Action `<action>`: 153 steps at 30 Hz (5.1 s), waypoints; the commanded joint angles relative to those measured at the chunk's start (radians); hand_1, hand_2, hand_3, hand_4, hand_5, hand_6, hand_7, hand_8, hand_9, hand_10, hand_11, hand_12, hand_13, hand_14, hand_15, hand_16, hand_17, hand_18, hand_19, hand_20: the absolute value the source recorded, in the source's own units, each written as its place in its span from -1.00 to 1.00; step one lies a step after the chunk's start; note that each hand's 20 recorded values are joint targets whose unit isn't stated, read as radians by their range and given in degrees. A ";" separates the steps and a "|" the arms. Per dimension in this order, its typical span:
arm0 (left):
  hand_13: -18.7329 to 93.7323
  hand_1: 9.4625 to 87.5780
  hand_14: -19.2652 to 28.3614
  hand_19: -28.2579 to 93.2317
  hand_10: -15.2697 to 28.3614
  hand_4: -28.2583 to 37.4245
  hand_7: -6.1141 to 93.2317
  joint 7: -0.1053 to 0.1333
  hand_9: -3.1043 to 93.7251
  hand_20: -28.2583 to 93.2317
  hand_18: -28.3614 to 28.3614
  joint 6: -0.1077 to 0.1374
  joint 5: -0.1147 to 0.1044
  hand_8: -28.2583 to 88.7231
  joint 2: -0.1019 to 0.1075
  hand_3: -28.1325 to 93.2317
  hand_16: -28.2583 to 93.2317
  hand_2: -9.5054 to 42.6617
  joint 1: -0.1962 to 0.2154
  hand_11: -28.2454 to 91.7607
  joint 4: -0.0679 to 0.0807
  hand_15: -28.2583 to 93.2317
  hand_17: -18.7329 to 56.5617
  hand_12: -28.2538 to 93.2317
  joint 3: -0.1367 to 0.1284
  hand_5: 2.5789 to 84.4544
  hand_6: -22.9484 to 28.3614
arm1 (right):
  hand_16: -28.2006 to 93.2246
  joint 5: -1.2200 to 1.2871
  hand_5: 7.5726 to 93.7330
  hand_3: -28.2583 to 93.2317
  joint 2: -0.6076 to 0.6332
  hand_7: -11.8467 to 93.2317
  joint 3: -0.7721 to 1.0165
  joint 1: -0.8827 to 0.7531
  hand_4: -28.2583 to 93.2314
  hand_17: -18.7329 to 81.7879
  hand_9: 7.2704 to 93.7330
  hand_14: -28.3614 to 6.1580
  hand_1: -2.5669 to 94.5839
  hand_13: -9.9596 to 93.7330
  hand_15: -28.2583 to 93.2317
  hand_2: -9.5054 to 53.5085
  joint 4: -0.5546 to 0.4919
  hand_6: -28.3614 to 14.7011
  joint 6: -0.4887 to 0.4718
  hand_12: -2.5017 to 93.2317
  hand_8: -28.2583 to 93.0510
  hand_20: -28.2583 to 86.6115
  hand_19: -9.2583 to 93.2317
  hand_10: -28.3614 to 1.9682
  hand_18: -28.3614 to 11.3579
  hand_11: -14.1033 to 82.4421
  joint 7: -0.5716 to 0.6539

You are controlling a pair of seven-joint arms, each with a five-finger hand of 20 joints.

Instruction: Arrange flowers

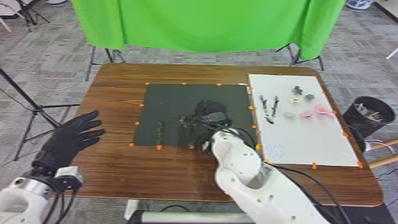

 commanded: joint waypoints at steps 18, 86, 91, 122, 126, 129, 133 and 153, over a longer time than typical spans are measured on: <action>-0.26 -0.59 0.53 0.22 0.30 -0.95 -0.50 0.030 -0.38 -0.43 0.81 0.028 -0.013 -0.70 -0.009 0.62 -0.57 -0.58 0.082 -0.16 -0.021 0.03 -0.75 -0.31 -0.037 -0.31 0.06 | 0.10 0.047 0.39 0.70 0.343 0.12 0.185 0.065 -0.99 0.29 0.63 0.22 -0.79 0.61 0.86 -0.92 -0.007 0.16 -0.245 -0.13 -0.74 0.43 1.00 0.06 -0.70 0.38 0.215; -0.26 -0.59 0.53 0.22 0.30 -0.95 -0.50 0.011 -0.38 -0.43 0.81 0.012 -0.005 -0.70 -0.017 0.62 -0.57 -0.58 0.057 -0.16 -0.010 0.03 -0.75 -0.31 -0.026 -0.31 0.06 | 0.12 0.059 0.43 0.68 0.341 0.46 0.076 0.107 -0.99 0.52 0.88 0.39 -0.96 0.83 0.89 -0.70 0.092 0.21 -0.093 0.01 -0.75 0.59 1.00 0.36 -0.65 0.51 0.189; -0.26 -0.59 0.53 0.22 0.30 -0.95 -0.50 0.005 -0.38 -0.43 0.81 0.008 -0.002 -0.70 -0.017 0.62 -0.57 -0.58 0.046 -0.16 -0.008 0.03 -0.75 -0.31 -0.020 -0.31 0.06 | 0.11 0.059 0.47 0.67 0.307 0.41 0.005 0.161 -1.00 0.52 0.89 0.40 -0.95 0.83 0.88 -0.70 0.166 0.21 -0.167 0.00 -0.74 0.58 1.00 0.35 -0.65 0.49 0.224; -0.26 -0.59 0.53 0.22 0.30 -0.95 -0.50 0.015 -0.38 -0.43 0.81 0.022 -0.008 -0.70 -0.025 0.63 -0.57 -0.57 0.062 -0.16 -0.012 0.03 -0.75 -0.31 -0.023 -0.31 0.06 | 0.11 0.370 0.51 0.90 0.258 0.24 0.175 -0.065 -0.82 0.49 0.91 0.43 -0.07 0.84 0.88 -1.00 0.041 0.11 -0.040 -0.03 -0.21 0.54 1.00 0.47 -0.59 0.55 -0.121; -0.26 -0.59 0.53 0.22 0.30 -0.95 -0.49 0.016 -0.38 -0.43 0.81 0.020 -0.008 -0.70 -0.025 0.63 -0.57 -0.57 0.056 -0.16 -0.010 0.03 -0.75 -0.31 -0.020 -0.31 0.06 | 0.11 0.403 0.50 0.90 0.232 0.25 0.189 -0.090 -0.81 0.49 0.91 0.43 -0.08 0.85 0.89 -1.00 -0.009 0.12 -0.062 -0.03 -0.21 0.54 1.00 0.47 -0.59 0.56 -0.088; -0.26 -0.59 0.53 0.22 0.30 -0.95 -0.49 0.010 -0.38 -0.43 0.81 0.017 -0.005 -0.70 -0.026 0.63 -0.57 -0.57 0.051 -0.16 -0.010 0.03 -0.75 -0.31 -0.022 -0.31 0.06 | 0.11 0.398 0.50 0.90 0.211 0.25 0.189 -0.109 -0.80 0.50 0.91 0.42 -0.08 0.85 0.89 -1.00 -0.039 0.13 -0.049 -0.03 -0.20 0.54 1.00 0.47 -0.59 0.56 -0.062; -0.26 -0.59 0.53 0.22 0.30 -0.95 -0.49 0.004 -0.38 -0.43 0.80 0.011 -0.002 -0.70 -0.029 0.63 -0.57 -0.57 0.046 -0.16 -0.008 0.03 -0.75 -0.31 -0.021 -0.31 0.06 | 0.10 0.386 0.50 0.90 0.185 0.25 0.188 -0.119 -0.79 0.51 0.91 0.43 -0.09 0.85 0.89 -1.00 -0.064 0.12 -0.021 -0.04 -0.20 0.55 1.00 0.46 -0.60 0.57 -0.061; -0.26 -0.59 0.53 0.22 0.30 -0.95 -0.49 -0.001 -0.38 -0.43 0.81 0.006 0.000 -0.70 -0.032 0.63 -0.57 -0.57 0.037 -0.16 -0.004 0.03 -0.75 -0.31 -0.017 -0.31 0.06 | 0.11 0.244 0.48 0.89 0.172 0.29 0.160 -0.141 -0.76 0.51 0.91 0.40 -0.13 0.85 0.90 -0.99 -0.053 0.21 -0.092 -0.03 -0.20 0.57 1.00 0.44 -0.63 0.55 -0.028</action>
